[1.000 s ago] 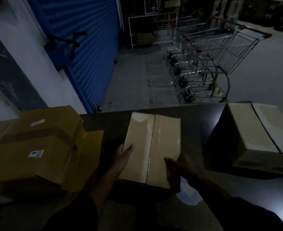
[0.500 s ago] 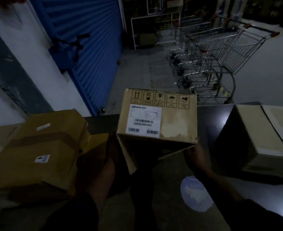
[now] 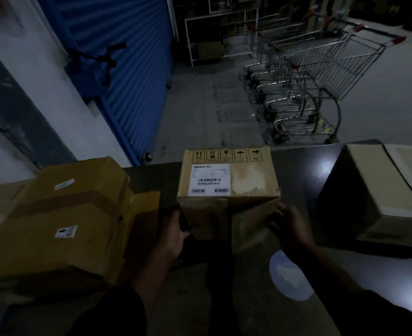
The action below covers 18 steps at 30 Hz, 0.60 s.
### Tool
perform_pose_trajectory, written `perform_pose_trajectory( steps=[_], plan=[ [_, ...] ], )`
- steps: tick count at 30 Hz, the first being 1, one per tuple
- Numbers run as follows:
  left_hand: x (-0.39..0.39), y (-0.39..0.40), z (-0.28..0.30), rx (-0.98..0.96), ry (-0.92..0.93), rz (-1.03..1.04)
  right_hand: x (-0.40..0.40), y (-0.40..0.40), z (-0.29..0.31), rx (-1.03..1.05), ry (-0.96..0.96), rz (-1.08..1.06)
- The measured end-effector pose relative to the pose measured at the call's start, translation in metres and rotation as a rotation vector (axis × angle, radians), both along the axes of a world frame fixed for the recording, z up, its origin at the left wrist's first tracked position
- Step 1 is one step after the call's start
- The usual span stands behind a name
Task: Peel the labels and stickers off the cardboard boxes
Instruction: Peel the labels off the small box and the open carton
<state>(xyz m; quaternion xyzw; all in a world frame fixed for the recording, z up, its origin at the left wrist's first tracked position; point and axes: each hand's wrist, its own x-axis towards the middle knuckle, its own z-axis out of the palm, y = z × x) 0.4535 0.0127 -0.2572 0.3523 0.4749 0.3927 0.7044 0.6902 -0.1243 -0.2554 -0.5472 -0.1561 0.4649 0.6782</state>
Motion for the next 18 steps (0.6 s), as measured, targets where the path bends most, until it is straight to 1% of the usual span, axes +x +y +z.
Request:
perform_pose_trajectory(
  steps=[2,5,8,10,13,16,18],
  plan=[
    [-0.002,-0.004,-0.004,-0.001,0.004,0.017,0.003,-0.001,0.003,-0.046,0.032,0.022],
    [-0.005,-0.004,-0.011,-0.038,0.001,-0.003,0.003,0.000,0.012,-0.050,-0.006,0.085],
    [-0.006,-0.002,-0.009,-0.023,-0.020,-0.002,-0.006,0.002,0.021,0.028,-0.002,0.098],
    [-0.006,0.000,-0.007,0.014,-0.041,0.013,-0.016,0.003,0.021,0.071,-0.090,0.069],
    [-0.008,0.006,-0.001,0.039,-0.031,0.023,-0.020,0.003,0.020,0.029,-0.151,-0.017],
    [-0.015,0.008,0.001,0.028,-0.020,0.018,-0.012,0.003,0.017,-0.003,-0.164,0.035],
    [-0.018,0.005,-0.001,0.022,-0.016,0.023,-0.009,0.003,0.016,-0.043,-0.153,0.016]
  ],
)
